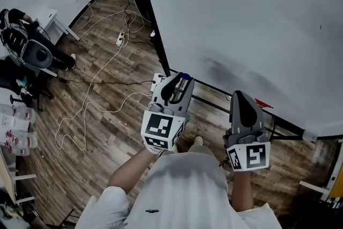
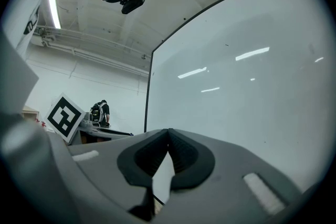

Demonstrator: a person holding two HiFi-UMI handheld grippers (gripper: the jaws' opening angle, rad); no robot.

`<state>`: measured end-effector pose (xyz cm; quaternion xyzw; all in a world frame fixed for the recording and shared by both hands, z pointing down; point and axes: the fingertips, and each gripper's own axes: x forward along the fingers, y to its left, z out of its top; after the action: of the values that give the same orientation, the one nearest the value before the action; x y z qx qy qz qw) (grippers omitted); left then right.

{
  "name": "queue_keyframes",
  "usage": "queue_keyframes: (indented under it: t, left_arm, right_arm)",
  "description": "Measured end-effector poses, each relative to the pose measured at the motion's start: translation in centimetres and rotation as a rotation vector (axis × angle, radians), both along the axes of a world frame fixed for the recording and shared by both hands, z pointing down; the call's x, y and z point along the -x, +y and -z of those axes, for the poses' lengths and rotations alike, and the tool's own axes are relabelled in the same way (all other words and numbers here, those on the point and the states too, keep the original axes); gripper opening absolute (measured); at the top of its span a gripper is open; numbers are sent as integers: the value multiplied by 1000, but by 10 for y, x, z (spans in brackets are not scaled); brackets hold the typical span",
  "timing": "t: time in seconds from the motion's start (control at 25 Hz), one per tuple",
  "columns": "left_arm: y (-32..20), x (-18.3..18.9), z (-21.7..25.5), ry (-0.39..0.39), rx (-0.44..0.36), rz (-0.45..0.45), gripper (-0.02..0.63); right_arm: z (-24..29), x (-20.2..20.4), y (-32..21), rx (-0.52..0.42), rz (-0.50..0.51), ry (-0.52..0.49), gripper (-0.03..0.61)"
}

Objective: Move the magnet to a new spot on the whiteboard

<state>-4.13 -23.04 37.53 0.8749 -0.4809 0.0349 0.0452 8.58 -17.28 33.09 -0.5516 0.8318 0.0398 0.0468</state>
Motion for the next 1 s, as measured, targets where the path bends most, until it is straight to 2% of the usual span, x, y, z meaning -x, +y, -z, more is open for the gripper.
queue_keyframes:
  t: [0.24,0.64,1.0]
  left_arm:
    - [16,8,-5,7,3,-1,123]
    - [11,13,-13,-1,21,2,123]
    - [-3,5,19,-9,-43,-19,123]
  right_arm:
    - [-2,3,1,7,7,4,9]
    - [-3,6,-1,8,3,13,11]
    - [1,-1,-1,-4,-14,18,11]
